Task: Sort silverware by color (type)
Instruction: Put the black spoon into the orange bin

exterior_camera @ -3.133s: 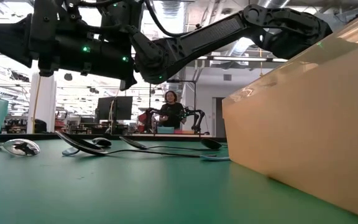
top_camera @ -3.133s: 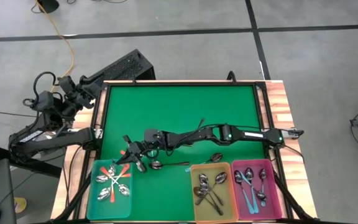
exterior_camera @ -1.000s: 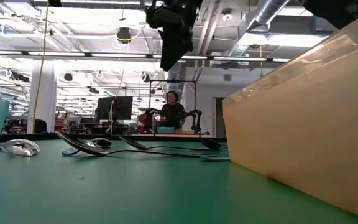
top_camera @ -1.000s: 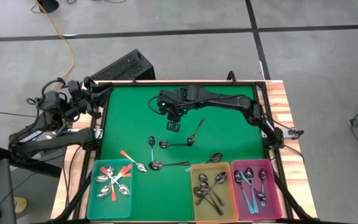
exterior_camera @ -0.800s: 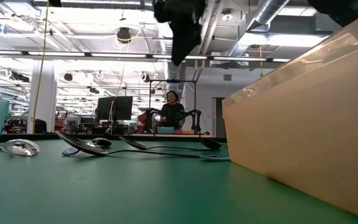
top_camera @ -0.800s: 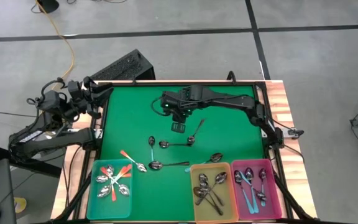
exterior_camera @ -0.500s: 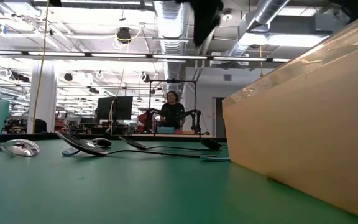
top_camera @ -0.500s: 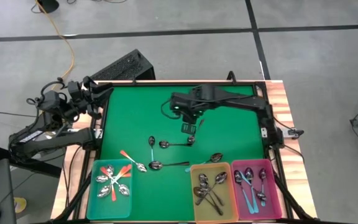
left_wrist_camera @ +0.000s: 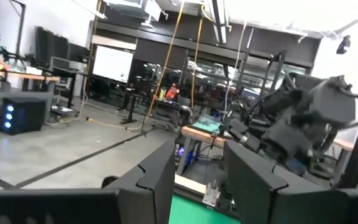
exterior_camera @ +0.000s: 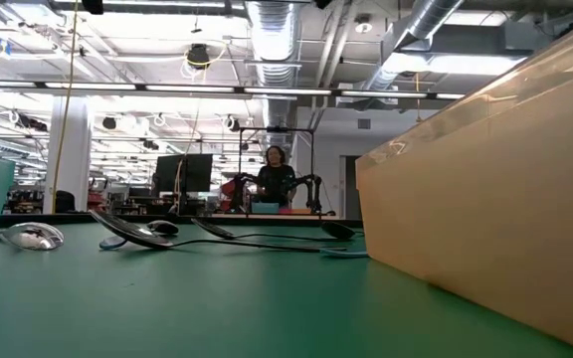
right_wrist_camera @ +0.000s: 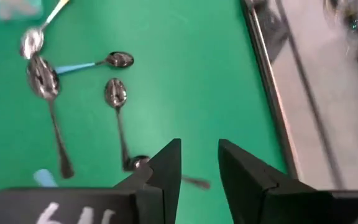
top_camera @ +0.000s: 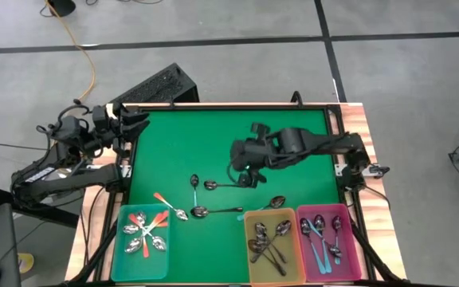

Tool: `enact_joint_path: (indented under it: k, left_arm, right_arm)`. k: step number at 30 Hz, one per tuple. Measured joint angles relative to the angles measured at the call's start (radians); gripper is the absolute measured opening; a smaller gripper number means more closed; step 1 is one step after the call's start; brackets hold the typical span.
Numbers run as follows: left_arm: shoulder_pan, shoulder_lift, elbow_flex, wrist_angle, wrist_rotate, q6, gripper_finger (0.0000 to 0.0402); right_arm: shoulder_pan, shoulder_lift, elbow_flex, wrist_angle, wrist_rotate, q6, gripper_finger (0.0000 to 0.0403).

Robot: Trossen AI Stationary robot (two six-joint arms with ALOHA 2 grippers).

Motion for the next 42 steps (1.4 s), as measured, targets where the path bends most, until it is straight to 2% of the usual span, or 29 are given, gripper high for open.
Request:
enact_joint_path:
  k: [4,8,10,14,16,19,21,23,26,32,35,39,42]
  left_arm:
    - [0.000,0.000,0.000,-0.015,0.034,-0.001,0.0121]
    - [0.000,-0.002,0.000,-0.015,0.043,-0.002,0.0121]
    - [0.000,-0.004,0.000,-0.014,0.043,0.001,0.0121]
    - [0.000,-0.004,0.000,-0.014,0.039,0.001,0.0121]
    - [0.000,-0.004,0.000,-0.014,0.040,0.001,0.0121]
    - [-0.001,-0.004,0.000,-0.016,0.042,0.000,0.0121]
    - [-0.001,-0.004,0.000,-0.016,0.042,-0.003,0.0121]
    - [-0.001,-0.004,0.000,-0.019,0.041,-0.005,0.0121]
    - [-0.001,-0.004,0.000,-0.023,0.038,-0.005,0.0121]
    - [-0.002,-0.003,-0.001,-0.057,0.010,0.004,0.0121]
    - [-0.002,-0.003,-0.001,-0.067,-0.015,0.006,0.0121]
    - [-0.002,-0.003,-0.001,-0.066,-0.038,0.026,0.0121]
    - [-0.002,-0.003,-0.001,-0.067,-0.040,0.028,0.0121]
  right_arm:
    - [0.012,-0.009,-0.148,0.085,-0.038,-0.102,0.0132]
    - [0.014,-0.093,-0.262,0.017,-0.036,-0.034,0.0132]
    - [0.009,-0.157,-0.343,0.098,-0.032,-0.018,0.0132]
    - [-0.005,-0.272,-0.600,0.427,-0.054,-0.078,0.0132]
    - [-0.024,-0.340,-0.742,0.609,-0.122,-0.132,0.0132]
    - [-0.064,-0.436,-0.949,0.952,-0.294,-0.194,0.0132]
    - [-0.091,-0.458,-1.063,1.160,-0.348,-0.191,0.0132]
    - [-0.119,-0.473,-1.145,1.278,-0.362,-0.169,0.0132]
    - [-0.152,-0.471,-1.201,1.358,-0.367,-0.166,0.0132]
    - [-0.186,-0.373,-1.232,1.201,-0.377,-0.174,0.0132]
    - [-0.208,-0.349,-1.227,1.189,-0.407,-0.172,0.0132]
    - [-0.221,-0.276,-1.227,1.248,-0.471,-0.143,0.0132]
    - [-0.207,-0.207,-1.224,1.319,-0.479,-0.136,0.0132]
